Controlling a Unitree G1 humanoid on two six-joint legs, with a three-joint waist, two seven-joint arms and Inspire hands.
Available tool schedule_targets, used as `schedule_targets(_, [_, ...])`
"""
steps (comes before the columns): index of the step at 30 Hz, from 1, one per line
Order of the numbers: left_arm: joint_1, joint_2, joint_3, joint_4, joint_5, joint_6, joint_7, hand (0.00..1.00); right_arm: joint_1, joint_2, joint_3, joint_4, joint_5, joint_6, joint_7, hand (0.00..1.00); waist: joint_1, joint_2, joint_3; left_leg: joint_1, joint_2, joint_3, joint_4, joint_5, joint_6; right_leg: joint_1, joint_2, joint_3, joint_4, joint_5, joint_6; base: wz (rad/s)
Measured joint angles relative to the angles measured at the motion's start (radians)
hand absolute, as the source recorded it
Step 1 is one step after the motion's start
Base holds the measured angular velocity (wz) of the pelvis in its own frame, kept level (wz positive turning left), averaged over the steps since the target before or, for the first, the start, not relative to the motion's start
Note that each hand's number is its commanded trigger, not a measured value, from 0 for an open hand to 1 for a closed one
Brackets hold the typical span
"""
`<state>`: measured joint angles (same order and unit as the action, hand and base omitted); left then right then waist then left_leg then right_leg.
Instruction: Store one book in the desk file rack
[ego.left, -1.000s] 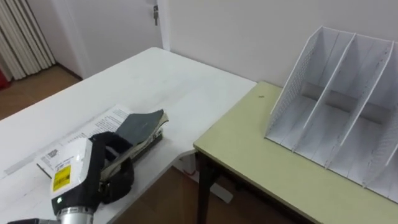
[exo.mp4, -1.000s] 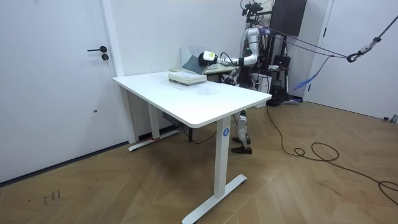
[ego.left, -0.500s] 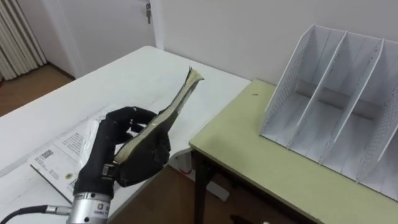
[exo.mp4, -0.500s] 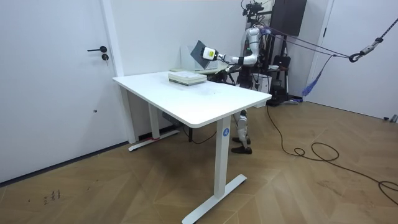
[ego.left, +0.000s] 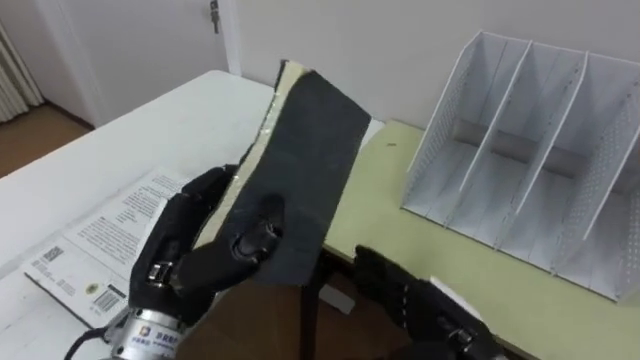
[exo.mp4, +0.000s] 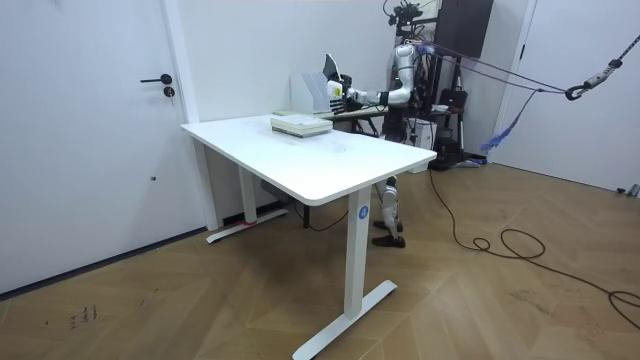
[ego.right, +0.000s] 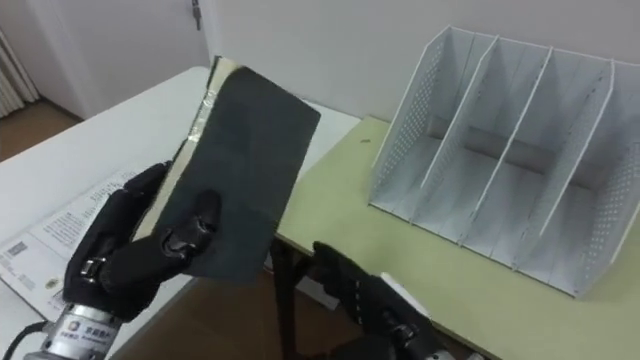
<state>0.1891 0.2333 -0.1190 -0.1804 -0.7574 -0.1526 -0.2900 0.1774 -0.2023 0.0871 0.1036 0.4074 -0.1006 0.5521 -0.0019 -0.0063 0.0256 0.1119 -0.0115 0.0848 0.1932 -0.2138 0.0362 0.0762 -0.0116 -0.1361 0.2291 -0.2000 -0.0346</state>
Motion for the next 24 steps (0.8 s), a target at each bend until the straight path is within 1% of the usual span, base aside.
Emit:
schedule_targets(1, [0.000,0.001,0.000,0.006,-0.021,0.008,-0.015,1.00,-0.003,0.000,-0.007,0.000,0.026,0.005,0.006,0.00,-0.002,-0.001,-0.0007,-0.003,0.000,0.002,0.002,0.000,0.000,-0.007,0.000,0.003,0.006,0.000,0.000,-0.13])
schedule_targets(2, [0.000,0.001,0.000,0.014,-0.065,0.026,-0.039,1.00,-0.009,-0.001,-0.020,0.000,0.059,0.015,0.015,0.00,-0.002,-0.001,-0.0010,-0.008,0.000,0.004,0.006,0.000,0.000,-0.015,0.000,0.011,0.011,-0.001,-0.001,-0.19])
schedule_targets(3, [0.000,0.001,0.001,0.020,-0.090,0.041,-0.067,1.00,-0.014,-0.003,-0.033,0.000,0.080,0.023,0.026,0.00,-0.004,-0.002,-0.0058,-0.014,0.000,0.005,0.007,0.000,0.000,-0.025,0.000,0.019,0.015,-0.001,-0.001,-0.19])
schedule_targets(4, [0.000,0.005,0.001,0.024,-0.102,0.047,-0.084,1.00,-0.019,-0.008,-0.034,0.000,0.102,0.033,0.028,0.00,-0.002,-0.002,-0.0059,-0.014,0.000,0.007,0.008,0.000,0.000,-0.025,0.001,0.022,0.016,0.000,-0.001,-0.14])
schedule_targets(5, [0.000,0.016,0.001,0.035,-0.127,0.065,-0.120,1.00,-0.025,-0.019,-0.034,0.000,0.154,0.051,0.039,0.00,-0.004,-0.003,-0.0085,-0.013,0.000,0.008,0.010,0.000,0.000,-0.025,0.001,0.025,0.016,0.000,-0.001,-0.06])
schedule_targets(6, [0.000,0.027,0.002,0.047,-0.142,0.084,-0.155,1.00,-0.029,-0.027,-0.035,-0.001,0.200,0.065,0.051,0.00,-0.008,-0.004,-0.0139,-0.014,0.000,0.006,0.012,0.000,0.000,-0.024,0.000,0.024,0.016,0.000,-0.001,-0.03])
schedule_targets(7, [-0.001,0.031,0.000,0.050,-0.147,0.094,-0.166,1.00,-0.034,-0.031,-0.035,-0.002,0.220,0.073,0.056,0.00,-0.014,-0.005,-0.0158,-0.013,0.000,0.008,0.012,0.000,0.000,-0.024,0.000,0.025,0.014,0.000,-0.001,0.00])
schedule_targets(8, [-0.001,0.035,0.000,0.054,-0.151,0.114,-0.184,1.00,-0.043,-0.035,-0.036,-0.007,0.243,0.087,0.064,0.00,-0.021,-0.006,-0.0184,-0.012,0.000,0.009,0.012,0.000,0.000,-0.024,0.000,0.024,0.013,0.000,-0.001,0.00])
schedule_targets(9, [-0.001,0.037,-0.001,0.058,-0.163,0.135,-0.205,1.00,-0.043,-0.036,-0.036,-0.033,0.280,0.107,0.065,0.00,-0.021,-0.006,-0.0188,-0.012,0.001,0.011,0.012,0.000,0.000,-0.025,0.001,0.024,0.013,0.000,-0.001,0.00])
schedule_targets(10, [-0.001,0.036,-0.002,0.062,-0.175,0.146,-0.214,1.00,-0.043,-0.035,-0.036,-0.047,0.305,0.116,0.069,0.00,-0.022,-0.005,-0.0189,-0.012,0.001,0.012,0.012,-0.001,0.000,-0.026,0.001,0.026,0.014,0.000,-0.001,-0.03])
schedule_targets(12, [-0.001,0.041,-0.003,0.075,-0.202,0.180,-0.255,1.00,-0.045,-0.035,-0.034,-0.082,0.415,0.131,0.104,0.00,-0.021,-0.002,-0.0200,-0.010,0.004,0.027,0.011,-0.002,0.002,-0.024,0.002,0.027,0.015,0.000,-0.001,0.00])
schedule_targets(15, [-0.002,0.059,-0.002,0.084,-0.222,0.210,-0.321,1.00,-0.051,-0.036,-0.033,-0.103,0.518,0.149,0.129,0.00,-0.021,0.000,-0.0192,-0.011,0.008,0.028,0.011,-0.005,0.002,-0.025,0.007,0.030,0.015,0.001,-0.003,0.00])
schedule_targets(16, [-0.003,0.059,-0.002,0.084,-0.222,0.216,-0.332,1.00,-0.051,-0.036,-0.032,-0.105,0.542,0.154,0.133,0.00,-0.021,0.000,-0.0189,-0.011,0.009,0.029,0.011,-0.006,0.001,-0.025,0.008,0.030,0.015,0.001,-0.003,0.00])
schedule_targets(18, [-0.004,0.060,-0.002,0.084,-0.222,0.243,-0.369,1.00,-0.051,-0.035,-0.029,-0.109,0.602,0.182,0.152,0.00,-0.021,0.004,-0.0188,-0.013,0.012,0.028,0.013,-0.010,0.000,-0.025,0.010,0.028,0.013,0.002,-0.004,0.00])
schedule_targets(19, [-0.005,0.061,-0.002,0.084,-0.222,0.249,-0.376,1.00,-0.051,-0.035,-0.029,-0.111,0.615,0.190,0.159,0.00,-0.021,0.006,-0.0185,-0.014,0.013,0.028,0.013,-0.010,-0.001,-0.025,0.010,0.028,0.012,0.002,-0.004,0.00])
schedule_targets(21, [-0.018,0.064,-0.002,0.084,-0.222,0.278,-0.398,1.00,-0.051,-0.035,-0.028,-0.121,0.644,0.209,0.184,0.00,-0.020,0.017,-0.0192,-0.014,0.015,0.032,0.013,-0.011,-0.002,-0.026,0.014,0.036,0.013,0.003,-0.006,-0.05])
schedule_targets(22, [-0.023,0.065,-0.003,0.084,-0.222,0.284,-0.401,1.00,-0.051,-0.036,-0.028,-0.125,0.646,0.213,0.188,0.00,-0.018,0.020,-0.0192,-0.013,0.015,0.036,0.013,-0.011,-0.003,-0.027,0.016,0.039,0.014,0.003,-0.006,-0.12])
schedule_targets(24, [-0.040,0.071,-0.003,0.092,-0.222,0.300,-0.423,1.00,-0.052,-0.037,-0.018,-0.135,0.649,0.228,0.198,0.00,-0.015,0.034,-0.0243,-0.008,0.017,0.052,0.013,-0.011,-0.003,-0.027,0.018,0.053,0.016,0.003,-0.007,-0.18])
